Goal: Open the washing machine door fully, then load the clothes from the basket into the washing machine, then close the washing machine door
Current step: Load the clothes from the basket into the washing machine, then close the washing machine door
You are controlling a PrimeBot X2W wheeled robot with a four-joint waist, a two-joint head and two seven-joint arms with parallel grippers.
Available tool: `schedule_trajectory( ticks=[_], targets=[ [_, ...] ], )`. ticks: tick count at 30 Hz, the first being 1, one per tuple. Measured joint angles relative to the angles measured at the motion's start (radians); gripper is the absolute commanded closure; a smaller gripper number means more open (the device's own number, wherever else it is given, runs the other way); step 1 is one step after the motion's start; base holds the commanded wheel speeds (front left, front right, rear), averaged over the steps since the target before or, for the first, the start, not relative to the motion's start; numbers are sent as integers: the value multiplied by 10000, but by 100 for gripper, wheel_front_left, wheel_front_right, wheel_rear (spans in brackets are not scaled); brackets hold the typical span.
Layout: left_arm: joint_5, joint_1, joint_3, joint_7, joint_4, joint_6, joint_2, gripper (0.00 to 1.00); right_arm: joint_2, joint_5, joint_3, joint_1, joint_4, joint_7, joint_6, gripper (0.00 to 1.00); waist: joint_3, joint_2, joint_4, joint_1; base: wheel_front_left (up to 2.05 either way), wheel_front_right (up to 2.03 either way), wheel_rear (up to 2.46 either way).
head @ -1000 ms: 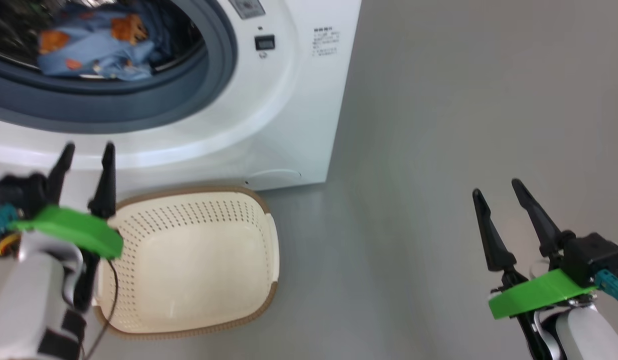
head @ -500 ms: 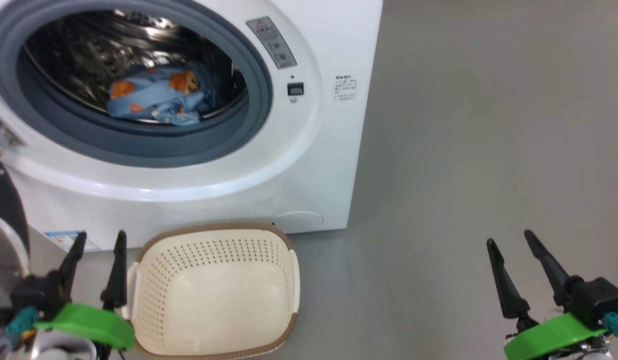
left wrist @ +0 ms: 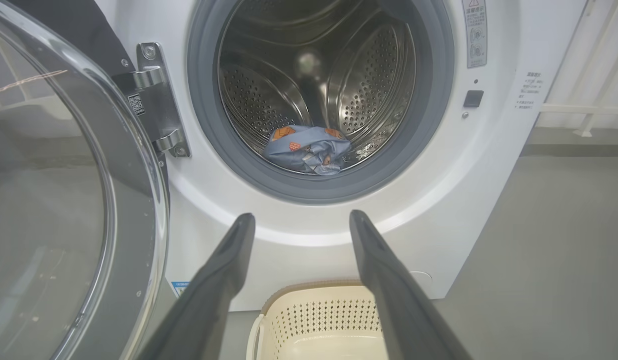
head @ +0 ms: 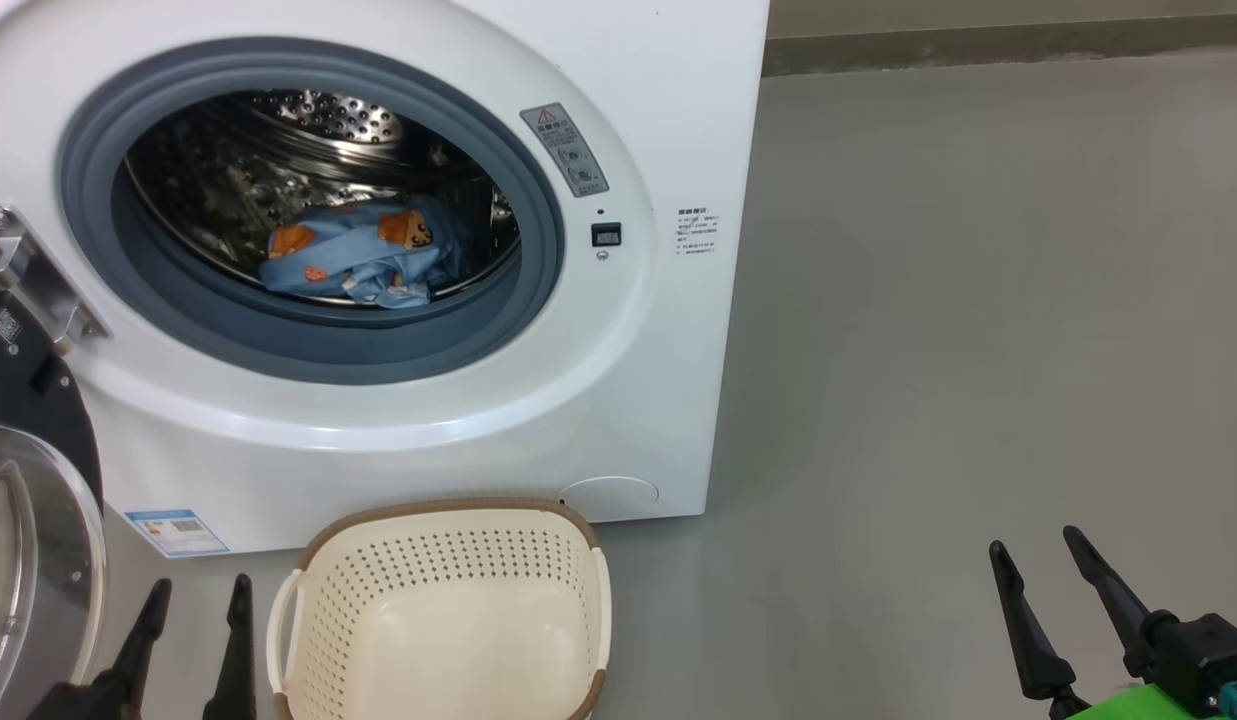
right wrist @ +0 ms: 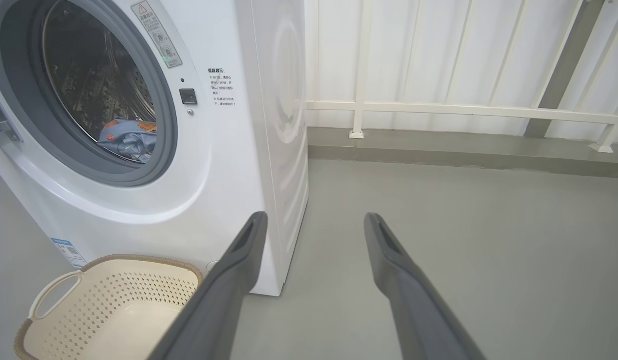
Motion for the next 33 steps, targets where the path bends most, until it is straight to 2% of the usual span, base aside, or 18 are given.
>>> schedule_trajectory(
  ticks=[5,22,33],
  targets=[
    [295,294,224,0,-518,-98,-209,0,4,19,-119,25,-65,0,0,0,49,0,-15,0,0,0,0],
    [399,407,470,0,-522,-205,-428,0,13,19,-136,24,-71,0,0,0,104,0,-68,0,-4,4,0],
    [401,402,558,0,-522,-221,-474,0,35,19,-157,-7,-119,0,0,0,257,0,-102,0,-112,112,0]
  ],
)
